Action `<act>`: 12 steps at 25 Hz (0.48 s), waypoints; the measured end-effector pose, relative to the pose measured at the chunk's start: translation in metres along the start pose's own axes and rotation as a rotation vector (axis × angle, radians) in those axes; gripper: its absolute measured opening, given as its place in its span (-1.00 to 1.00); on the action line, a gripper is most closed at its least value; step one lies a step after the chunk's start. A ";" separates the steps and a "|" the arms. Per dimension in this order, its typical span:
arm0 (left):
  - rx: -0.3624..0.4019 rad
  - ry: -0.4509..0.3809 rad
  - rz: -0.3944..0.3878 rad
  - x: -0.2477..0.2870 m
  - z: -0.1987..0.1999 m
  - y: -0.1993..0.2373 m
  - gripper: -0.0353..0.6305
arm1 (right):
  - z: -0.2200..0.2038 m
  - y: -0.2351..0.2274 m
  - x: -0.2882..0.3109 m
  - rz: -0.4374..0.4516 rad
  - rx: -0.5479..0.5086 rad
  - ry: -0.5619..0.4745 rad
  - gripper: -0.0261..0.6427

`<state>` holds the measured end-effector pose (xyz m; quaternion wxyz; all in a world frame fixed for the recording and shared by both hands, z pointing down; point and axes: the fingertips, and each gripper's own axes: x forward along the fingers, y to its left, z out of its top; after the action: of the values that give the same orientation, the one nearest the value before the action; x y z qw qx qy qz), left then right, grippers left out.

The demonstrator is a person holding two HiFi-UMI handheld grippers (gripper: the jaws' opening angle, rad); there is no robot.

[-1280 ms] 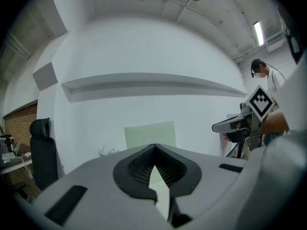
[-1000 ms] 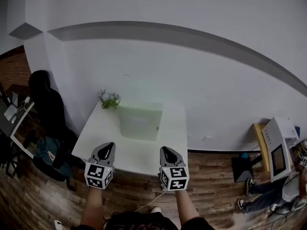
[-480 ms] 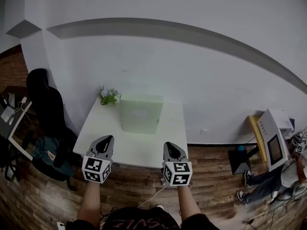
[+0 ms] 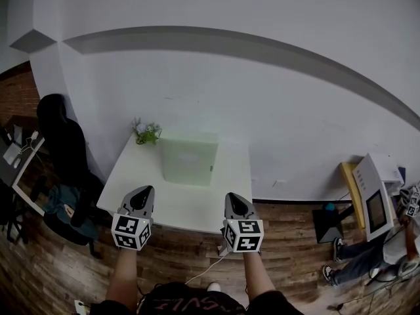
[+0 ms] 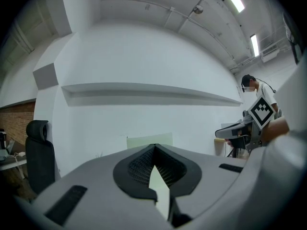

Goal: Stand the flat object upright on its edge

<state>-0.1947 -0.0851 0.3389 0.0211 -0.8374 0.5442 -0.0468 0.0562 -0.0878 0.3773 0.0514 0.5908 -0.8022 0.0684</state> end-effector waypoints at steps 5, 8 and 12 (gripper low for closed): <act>0.007 -0.003 0.014 0.003 0.002 0.001 -0.85 | 0.001 -0.003 0.006 0.013 0.004 -0.005 -0.84; 0.011 0.000 0.017 0.006 0.003 0.000 -0.85 | 0.006 -0.002 0.009 0.022 0.007 -0.015 -0.84; 0.016 -0.004 0.025 0.008 0.005 0.005 -0.85 | 0.005 -0.002 0.016 0.020 -0.009 -0.008 -0.84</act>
<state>-0.1960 -0.0945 0.3335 0.0296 -0.8303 0.5543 -0.0491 0.0537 -0.1040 0.3746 0.0502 0.5827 -0.8087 0.0630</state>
